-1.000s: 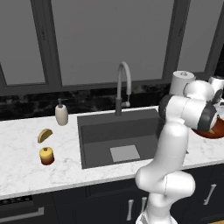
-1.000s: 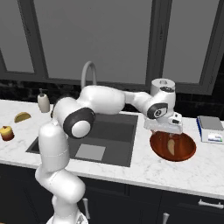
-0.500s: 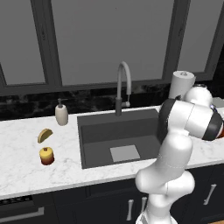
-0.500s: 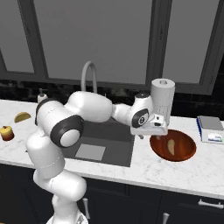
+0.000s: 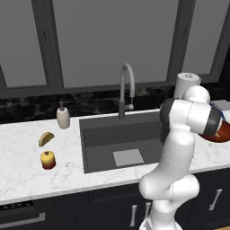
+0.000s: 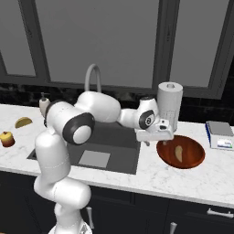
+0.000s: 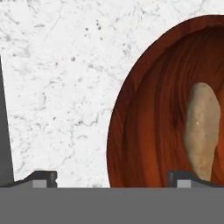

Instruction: Pick the sweet potato from the sink and place it in the bowl. Then pick the bowl and place it in the microwave. Then close the microwave door and press the start button.

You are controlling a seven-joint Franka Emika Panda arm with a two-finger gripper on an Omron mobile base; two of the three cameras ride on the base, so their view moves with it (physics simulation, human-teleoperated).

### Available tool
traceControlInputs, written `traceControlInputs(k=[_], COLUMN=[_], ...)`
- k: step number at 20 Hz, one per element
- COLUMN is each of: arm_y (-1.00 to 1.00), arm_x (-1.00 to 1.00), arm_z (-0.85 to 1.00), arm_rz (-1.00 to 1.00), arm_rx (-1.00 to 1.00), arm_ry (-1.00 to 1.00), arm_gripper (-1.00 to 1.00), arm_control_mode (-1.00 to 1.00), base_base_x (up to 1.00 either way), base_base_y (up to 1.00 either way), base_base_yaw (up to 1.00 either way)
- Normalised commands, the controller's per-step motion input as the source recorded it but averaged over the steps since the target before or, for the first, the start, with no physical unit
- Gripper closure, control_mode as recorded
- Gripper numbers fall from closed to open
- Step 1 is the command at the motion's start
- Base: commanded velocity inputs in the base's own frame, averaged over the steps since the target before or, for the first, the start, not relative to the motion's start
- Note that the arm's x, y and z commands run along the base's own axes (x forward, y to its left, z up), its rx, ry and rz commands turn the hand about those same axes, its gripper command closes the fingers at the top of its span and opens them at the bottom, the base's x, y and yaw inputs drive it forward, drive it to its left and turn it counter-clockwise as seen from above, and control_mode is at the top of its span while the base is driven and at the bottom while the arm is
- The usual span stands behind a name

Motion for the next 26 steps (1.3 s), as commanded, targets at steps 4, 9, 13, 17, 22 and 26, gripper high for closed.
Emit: traceControlInputs(k=[4, 9, 13, 17, 22, 26], arm_y=[-0.25, -0.03, 0.00, 0.00, 0.00, 0.00], arm_x=[0.01, 0.00, 0.01, 0.01, 0.00, 0.00], arm_z=[-0.13, -0.27, -0.28, -0.15, 0.00, 0.00], arm_rz=[0.00, 0.00, 0.00, 0.00, 0.00, 0.00], arm_rx=[0.00, -0.01, 0.00, 0.00, 0.00, 0.00], arm_ry=[0.06, 0.04, 0.04, 0.00, 0.00, 0.00], arm_gripper=[-1.00, -1.00, -1.00, 1.00, 1.00, 1.00], arm_control_mode=[-1.00, -1.00, -1.00, -1.00, -1.00, -1.00], base_base_x=[0.00, 0.00, 0.00, 0.00, 0.00, 0.00], base_base_y=[0.00, 0.00, 0.00, 0.00, 0.00, 0.00], base_base_yaw=[0.00, 0.00, 0.00, 0.00, 0.00, 0.00])
